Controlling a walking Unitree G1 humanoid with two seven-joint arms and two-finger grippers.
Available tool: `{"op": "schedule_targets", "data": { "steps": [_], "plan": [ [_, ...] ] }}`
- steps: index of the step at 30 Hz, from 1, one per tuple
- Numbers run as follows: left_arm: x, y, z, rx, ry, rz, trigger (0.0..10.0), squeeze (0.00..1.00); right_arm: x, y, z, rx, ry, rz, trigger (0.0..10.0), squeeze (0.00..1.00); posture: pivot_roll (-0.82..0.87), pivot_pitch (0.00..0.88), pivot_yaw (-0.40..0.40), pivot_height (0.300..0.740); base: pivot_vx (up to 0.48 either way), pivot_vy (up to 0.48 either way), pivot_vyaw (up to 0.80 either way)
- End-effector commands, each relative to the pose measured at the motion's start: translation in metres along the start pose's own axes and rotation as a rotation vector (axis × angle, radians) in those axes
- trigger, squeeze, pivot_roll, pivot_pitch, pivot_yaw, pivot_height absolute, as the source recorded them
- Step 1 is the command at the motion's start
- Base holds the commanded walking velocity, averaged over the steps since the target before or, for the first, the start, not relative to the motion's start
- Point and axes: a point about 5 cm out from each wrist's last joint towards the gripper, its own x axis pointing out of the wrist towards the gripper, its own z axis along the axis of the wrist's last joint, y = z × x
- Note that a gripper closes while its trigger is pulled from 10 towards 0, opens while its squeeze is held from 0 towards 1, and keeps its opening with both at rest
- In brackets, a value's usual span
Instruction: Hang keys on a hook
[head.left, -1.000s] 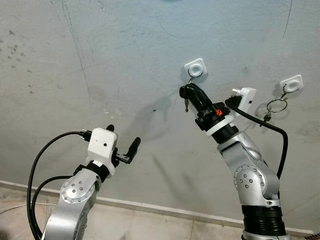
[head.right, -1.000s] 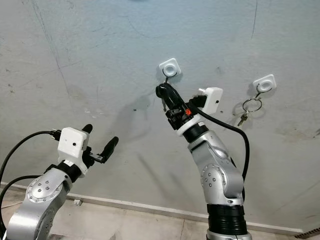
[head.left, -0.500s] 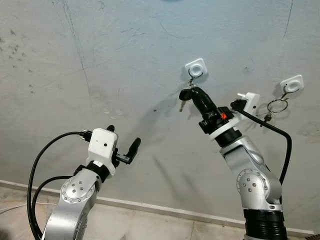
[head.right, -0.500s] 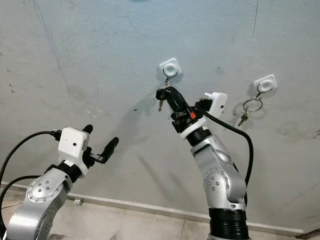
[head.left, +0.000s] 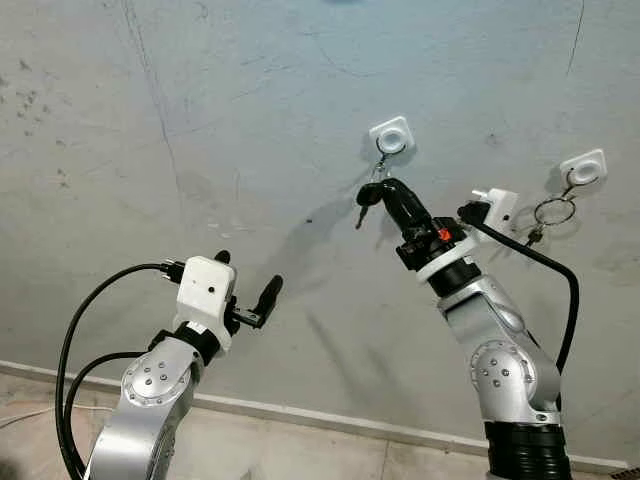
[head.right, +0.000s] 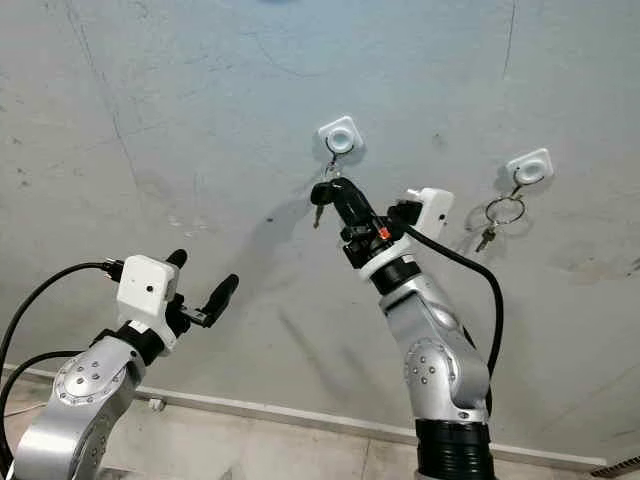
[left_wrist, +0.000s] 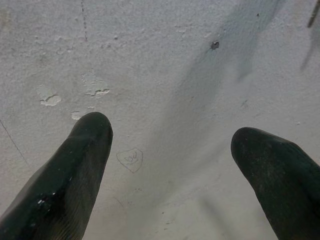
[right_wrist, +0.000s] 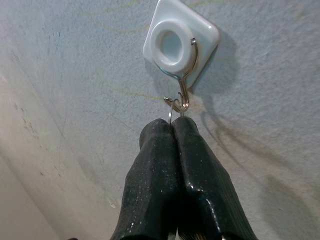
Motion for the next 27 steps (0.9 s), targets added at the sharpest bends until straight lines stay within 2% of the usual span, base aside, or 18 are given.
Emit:
{"op": "schedule_targets", "data": {
  "steps": [1,10,19,20,27],
  "plan": [
    [0.001,-0.003,0.004,0.004,-0.009,-0.023,10.0,0.0,-0.001,-0.002,-0.003,-0.01,0.02,-0.023,10.0,0.0,0.24,0.0,-0.04,0.74,0.0,0.0,0.0],
    [0.002,-0.004,0.004,-0.001,-0.009,-0.024,10.0,0.0,0.0,-0.001,-0.01,-0.009,0.041,-0.059,10.0,0.0,0.24,0.0,-0.043,0.74,0.0,0.0,0.0],
    [0.002,-0.004,0.005,-0.003,-0.009,-0.023,10.0,0.0,0.0,-0.005,-0.015,-0.055,0.064,-0.103,10.0,0.0,0.23,0.0,-0.043,0.74,0.0,0.0,0.0],
    [0.002,-0.004,0.005,-0.004,-0.01,-0.024,10.0,0.0,0.0,-0.005,-0.016,-0.061,0.068,-0.111,10.0,1.0,0.23,0.0,-0.042,0.74,0.0,0.0,0.0],
    [0.002,-0.005,0.006,-0.004,-0.013,-0.026,10.0,0.0,0.0,-0.008,-0.014,-0.128,0.06,-0.149,10.0,1.0,0.23,0.0,-0.044,0.74,0.0,0.0,0.0]
  ]
}}
